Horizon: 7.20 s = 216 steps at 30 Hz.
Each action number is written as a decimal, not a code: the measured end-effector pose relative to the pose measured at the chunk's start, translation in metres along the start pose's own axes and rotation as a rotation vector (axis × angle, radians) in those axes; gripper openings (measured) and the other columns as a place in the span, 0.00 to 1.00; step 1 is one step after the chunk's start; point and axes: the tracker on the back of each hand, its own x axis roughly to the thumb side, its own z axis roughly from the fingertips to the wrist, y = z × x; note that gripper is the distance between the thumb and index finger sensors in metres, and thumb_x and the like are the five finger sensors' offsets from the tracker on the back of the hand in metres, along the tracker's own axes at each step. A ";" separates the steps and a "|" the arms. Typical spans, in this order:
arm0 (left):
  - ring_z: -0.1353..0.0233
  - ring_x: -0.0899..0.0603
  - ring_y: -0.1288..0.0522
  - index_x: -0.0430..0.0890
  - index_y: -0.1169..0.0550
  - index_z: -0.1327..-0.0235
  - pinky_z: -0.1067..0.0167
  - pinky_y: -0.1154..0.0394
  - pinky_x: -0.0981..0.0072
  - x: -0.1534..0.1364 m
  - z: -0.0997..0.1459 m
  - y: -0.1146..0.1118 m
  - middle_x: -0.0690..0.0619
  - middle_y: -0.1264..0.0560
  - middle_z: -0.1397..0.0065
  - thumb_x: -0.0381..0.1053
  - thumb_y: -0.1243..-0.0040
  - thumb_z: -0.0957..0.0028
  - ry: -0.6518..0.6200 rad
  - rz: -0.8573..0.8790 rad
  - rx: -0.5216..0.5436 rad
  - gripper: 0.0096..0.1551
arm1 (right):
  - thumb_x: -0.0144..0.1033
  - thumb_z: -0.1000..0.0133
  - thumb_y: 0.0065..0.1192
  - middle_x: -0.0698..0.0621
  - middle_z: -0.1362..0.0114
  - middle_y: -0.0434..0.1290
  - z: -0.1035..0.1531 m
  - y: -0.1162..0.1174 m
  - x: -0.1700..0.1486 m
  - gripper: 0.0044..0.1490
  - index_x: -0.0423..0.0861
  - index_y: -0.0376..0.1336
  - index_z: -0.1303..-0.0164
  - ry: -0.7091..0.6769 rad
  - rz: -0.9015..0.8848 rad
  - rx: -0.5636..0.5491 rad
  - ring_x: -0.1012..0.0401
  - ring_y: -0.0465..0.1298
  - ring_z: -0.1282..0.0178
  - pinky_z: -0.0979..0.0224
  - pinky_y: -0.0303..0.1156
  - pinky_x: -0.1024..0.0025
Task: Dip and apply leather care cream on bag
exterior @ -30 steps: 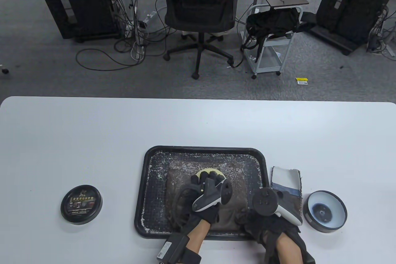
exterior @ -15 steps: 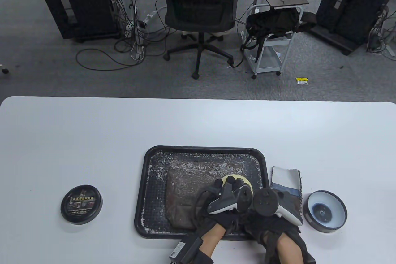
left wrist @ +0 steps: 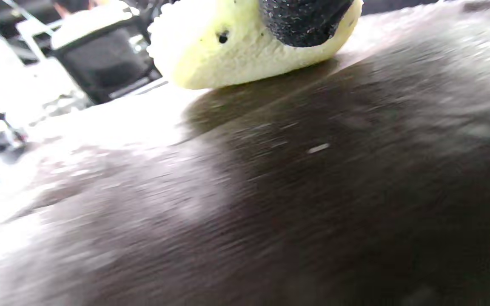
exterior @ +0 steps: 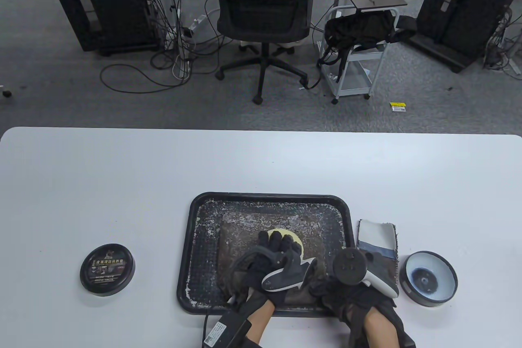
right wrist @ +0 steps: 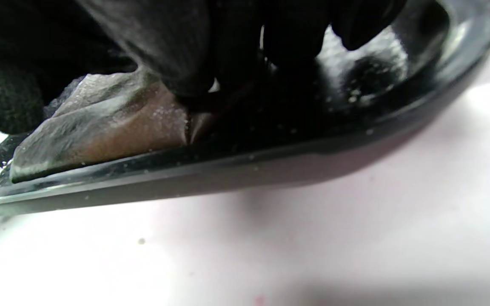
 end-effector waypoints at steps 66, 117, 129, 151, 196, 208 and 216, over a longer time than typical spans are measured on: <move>0.13 0.52 0.38 0.68 0.34 0.25 0.19 0.39 0.46 0.028 0.002 0.005 0.68 0.37 0.15 0.52 0.45 0.41 -0.208 0.206 -0.047 0.30 | 0.33 0.53 0.64 0.53 0.28 0.72 -0.002 0.001 0.005 0.28 0.54 0.74 0.42 0.061 0.020 -0.011 0.50 0.66 0.25 0.26 0.63 0.42; 0.18 0.46 0.31 0.61 0.33 0.24 0.24 0.30 0.48 -0.044 0.058 -0.028 0.58 0.33 0.17 0.52 0.43 0.41 -0.073 0.233 -0.099 0.30 | 0.34 0.53 0.62 0.47 0.28 0.70 -0.003 0.004 0.003 0.33 0.47 0.69 0.34 0.027 -0.070 -0.004 0.45 0.64 0.26 0.27 0.63 0.43; 0.17 0.46 0.33 0.62 0.35 0.23 0.23 0.32 0.48 -0.007 0.041 -0.015 0.59 0.35 0.16 0.52 0.44 0.40 -0.230 0.496 -0.067 0.30 | 0.31 0.52 0.59 0.45 0.27 0.68 -0.002 0.004 0.001 0.41 0.42 0.55 0.25 0.011 -0.095 0.005 0.44 0.63 0.25 0.27 0.62 0.42; 0.15 0.50 0.37 0.68 0.31 0.28 0.20 0.37 0.49 0.035 0.052 -0.003 0.67 0.34 0.17 0.52 0.42 0.42 -0.348 0.283 0.019 0.28 | 0.27 0.53 0.56 0.49 0.28 0.70 -0.002 0.003 0.003 0.44 0.39 0.48 0.24 0.058 -0.063 -0.012 0.48 0.64 0.25 0.27 0.63 0.43; 0.16 0.55 0.36 0.71 0.29 0.32 0.20 0.36 0.51 -0.055 0.102 -0.045 0.72 0.32 0.20 0.51 0.41 0.43 -0.181 0.136 -0.123 0.26 | 0.27 0.52 0.57 0.55 0.27 0.69 -0.001 0.004 0.016 0.43 0.44 0.50 0.24 0.120 0.109 0.005 0.49 0.66 0.25 0.27 0.63 0.42; 0.16 0.54 0.34 0.71 0.28 0.33 0.20 0.36 0.51 -0.099 0.121 -0.066 0.71 0.31 0.20 0.50 0.41 0.44 -0.096 0.204 -0.136 0.26 | 0.27 0.52 0.57 0.55 0.27 0.69 -0.001 0.004 0.014 0.43 0.44 0.50 0.24 0.113 0.092 0.004 0.49 0.66 0.25 0.26 0.62 0.43; 0.17 0.54 0.33 0.71 0.28 0.33 0.20 0.35 0.52 -0.115 0.126 -0.082 0.71 0.30 0.21 0.50 0.41 0.44 -0.084 0.306 -0.106 0.26 | 0.27 0.52 0.57 0.55 0.28 0.69 -0.001 0.004 0.015 0.43 0.44 0.51 0.24 0.118 0.104 -0.011 0.49 0.67 0.25 0.27 0.63 0.43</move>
